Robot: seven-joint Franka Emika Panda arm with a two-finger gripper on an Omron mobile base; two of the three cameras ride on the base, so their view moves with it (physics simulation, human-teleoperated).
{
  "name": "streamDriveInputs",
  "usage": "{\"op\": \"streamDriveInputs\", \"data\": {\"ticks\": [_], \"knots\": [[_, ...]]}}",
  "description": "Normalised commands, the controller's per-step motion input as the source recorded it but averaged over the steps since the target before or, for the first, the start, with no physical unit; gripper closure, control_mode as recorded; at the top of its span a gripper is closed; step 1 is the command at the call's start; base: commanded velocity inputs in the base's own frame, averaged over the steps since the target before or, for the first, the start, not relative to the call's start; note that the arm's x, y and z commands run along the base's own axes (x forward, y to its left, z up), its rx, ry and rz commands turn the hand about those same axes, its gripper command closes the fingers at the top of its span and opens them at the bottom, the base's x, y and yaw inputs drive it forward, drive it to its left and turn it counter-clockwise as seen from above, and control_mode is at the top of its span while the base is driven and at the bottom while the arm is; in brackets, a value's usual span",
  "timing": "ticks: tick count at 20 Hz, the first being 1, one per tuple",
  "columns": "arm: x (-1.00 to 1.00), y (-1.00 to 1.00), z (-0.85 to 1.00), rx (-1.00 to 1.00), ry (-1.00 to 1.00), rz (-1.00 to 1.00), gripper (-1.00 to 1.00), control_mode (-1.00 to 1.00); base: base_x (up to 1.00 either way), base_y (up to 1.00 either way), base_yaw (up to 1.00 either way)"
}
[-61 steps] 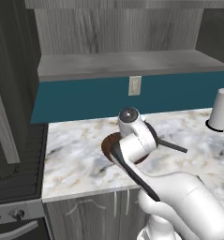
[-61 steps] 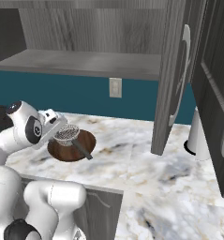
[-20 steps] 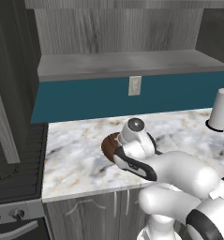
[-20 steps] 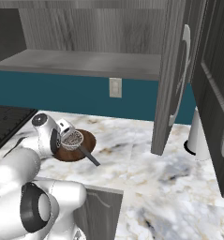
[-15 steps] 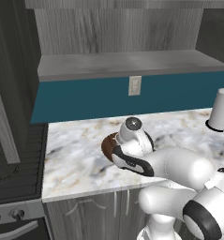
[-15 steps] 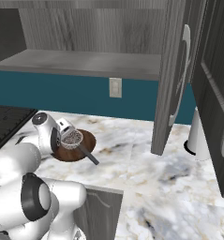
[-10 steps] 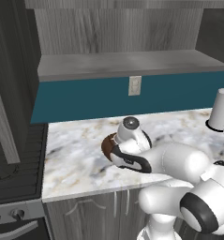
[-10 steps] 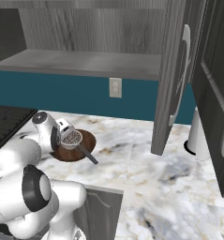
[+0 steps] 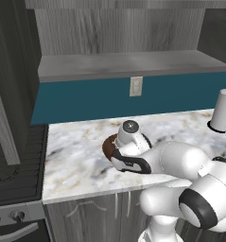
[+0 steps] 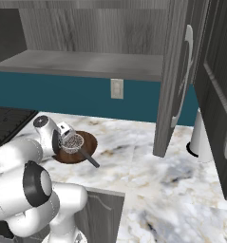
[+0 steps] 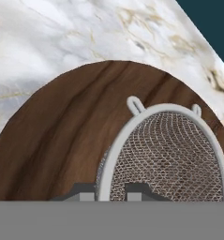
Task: Open the cabinet and setup a tea strainer by placing it in the bowl upright.
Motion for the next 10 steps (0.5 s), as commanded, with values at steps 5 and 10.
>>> {"op": "streamDriveInputs", "data": {"ticks": [5,10], "knots": [[0.00,0.00,-0.24,0.00,0.00,0.00,1.00,-1.00,0.00,0.00,0.00],[0.00,0.00,-0.06,0.00,0.00,0.00,1.00,-1.00,0.00,0.00,0.00]]}}
